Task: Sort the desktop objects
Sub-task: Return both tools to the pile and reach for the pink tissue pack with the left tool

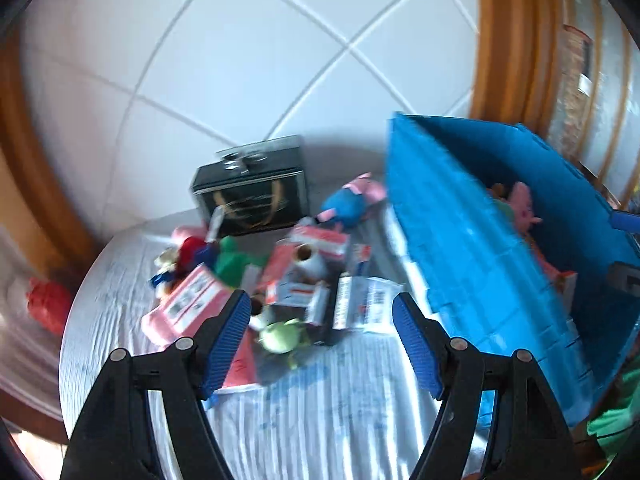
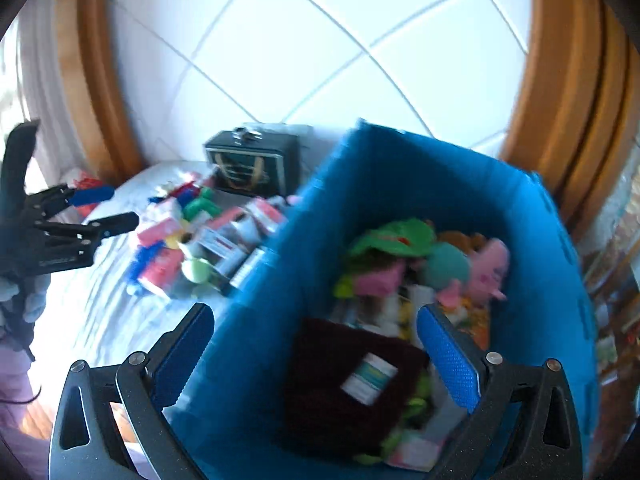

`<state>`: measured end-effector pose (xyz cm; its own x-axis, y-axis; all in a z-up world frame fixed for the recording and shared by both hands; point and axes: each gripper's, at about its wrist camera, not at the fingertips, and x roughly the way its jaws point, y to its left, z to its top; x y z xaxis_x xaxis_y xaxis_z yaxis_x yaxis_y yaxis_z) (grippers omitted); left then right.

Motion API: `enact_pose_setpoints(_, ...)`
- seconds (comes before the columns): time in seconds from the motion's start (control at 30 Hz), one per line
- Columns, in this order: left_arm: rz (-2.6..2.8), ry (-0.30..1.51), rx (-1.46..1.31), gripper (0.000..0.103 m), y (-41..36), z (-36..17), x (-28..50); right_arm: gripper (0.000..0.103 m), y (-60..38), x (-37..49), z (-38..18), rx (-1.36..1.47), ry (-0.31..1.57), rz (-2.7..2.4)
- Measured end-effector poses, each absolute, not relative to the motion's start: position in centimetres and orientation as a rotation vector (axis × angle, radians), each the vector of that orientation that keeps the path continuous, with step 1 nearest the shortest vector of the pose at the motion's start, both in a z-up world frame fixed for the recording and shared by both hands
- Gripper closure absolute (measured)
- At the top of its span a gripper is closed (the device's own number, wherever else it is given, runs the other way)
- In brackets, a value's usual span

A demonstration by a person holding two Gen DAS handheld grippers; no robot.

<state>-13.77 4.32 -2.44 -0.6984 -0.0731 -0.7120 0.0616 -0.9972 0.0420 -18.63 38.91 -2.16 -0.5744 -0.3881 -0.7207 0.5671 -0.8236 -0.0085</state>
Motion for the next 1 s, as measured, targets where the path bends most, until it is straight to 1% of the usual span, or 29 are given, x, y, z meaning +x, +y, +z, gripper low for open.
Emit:
enact_pose_setpoints(0.23,-2.702,0.032,1.208,0.030,-6.5,-6.1,-12.3,0.000,30.0,-15.3,-1.9,0.909,0.240,-2.319)
enact_pose_setpoints(0.4,-2.655,0.013,1.216,0.030,-10.7,-10.0,-12.1,0.000,24.2,-14.1,-4.3,0.906,0.177,-2.313)
enact_pose_setpoints(0.53,-2.662,0.074,1.263,0.030,-12.1,-14.4,-12.5,0.000,21.3,-15.4,-8.6,0.978,0.124,-2.343)
enact_pose_setpoints(0.67,-2.627,0.202,1.395,0.030,-12.4,-19.7,-14.0,0.000,20.2,-17.8,-14.8,1.148,0.082,-2.367)
enact_pose_setpoints(0.77,-2.568,0.232,1.500,0.030,-11.6,-23.6,-15.8,0.000,19.9,-19.4,-19.5,1.293,0.055,-2.347)
enact_pose_setpoints(0.9,-2.502,0.261,1.584,0.030,-11.3,-27.4,-18.2,0.000,19.7,-21.1,-24.2,1.431,0.088,-2.311)
enact_pose_setpoints(1.0,-2.455,0.278,1.601,0.030,-11.7,-29.3,-19.9,0.000,19.4,-22.4,-26.2,1.482,0.118,-2.288)
